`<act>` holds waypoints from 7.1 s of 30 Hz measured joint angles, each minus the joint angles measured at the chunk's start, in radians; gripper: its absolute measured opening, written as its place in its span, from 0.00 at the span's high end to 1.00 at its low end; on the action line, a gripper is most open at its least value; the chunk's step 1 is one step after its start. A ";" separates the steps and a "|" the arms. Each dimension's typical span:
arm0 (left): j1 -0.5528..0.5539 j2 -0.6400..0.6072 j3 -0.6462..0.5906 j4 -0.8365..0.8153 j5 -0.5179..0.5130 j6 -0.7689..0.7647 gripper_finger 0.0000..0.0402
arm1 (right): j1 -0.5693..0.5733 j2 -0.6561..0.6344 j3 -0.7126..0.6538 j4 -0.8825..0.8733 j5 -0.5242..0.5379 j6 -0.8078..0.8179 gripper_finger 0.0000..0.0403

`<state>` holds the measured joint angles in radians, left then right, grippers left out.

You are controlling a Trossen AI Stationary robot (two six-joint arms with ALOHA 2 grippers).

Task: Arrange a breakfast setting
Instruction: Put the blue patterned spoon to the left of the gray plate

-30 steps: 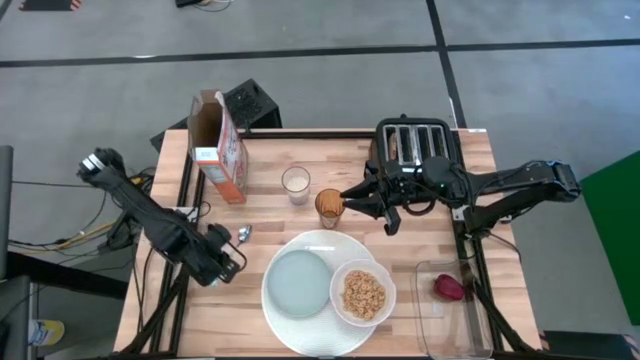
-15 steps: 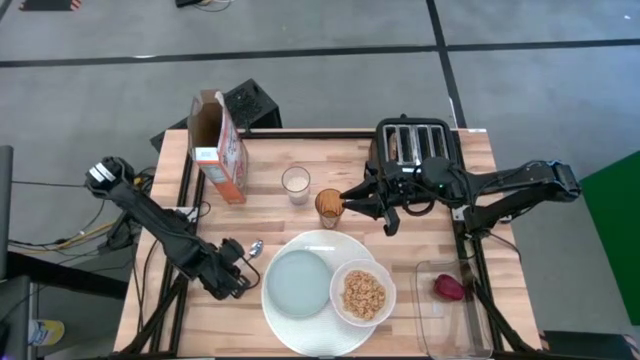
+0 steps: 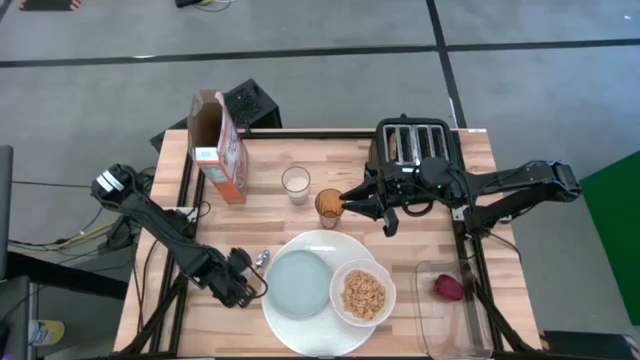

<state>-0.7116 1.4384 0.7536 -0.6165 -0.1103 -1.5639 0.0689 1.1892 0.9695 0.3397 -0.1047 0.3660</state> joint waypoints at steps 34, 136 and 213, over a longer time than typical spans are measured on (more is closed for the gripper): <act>0.000 0.004 -0.088 0.169 0.113 -0.029 0.79 | 0.000 0.000 0.000 -0.025 0.000 0.000 0.67; 0.029 0.134 -0.003 0.194 0.284 -0.167 0.66 | 0.000 0.000 0.000 -0.104 -0.003 -0.008 0.67; 0.245 0.175 0.081 -0.044 0.007 0.069 0.66 | -0.006 0.000 0.000 -0.188 -0.003 -0.008 0.67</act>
<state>-0.4671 1.6138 0.8345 -0.6601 -0.1031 -1.4950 0.0628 1.1892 0.9695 0.1514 -0.1081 0.3580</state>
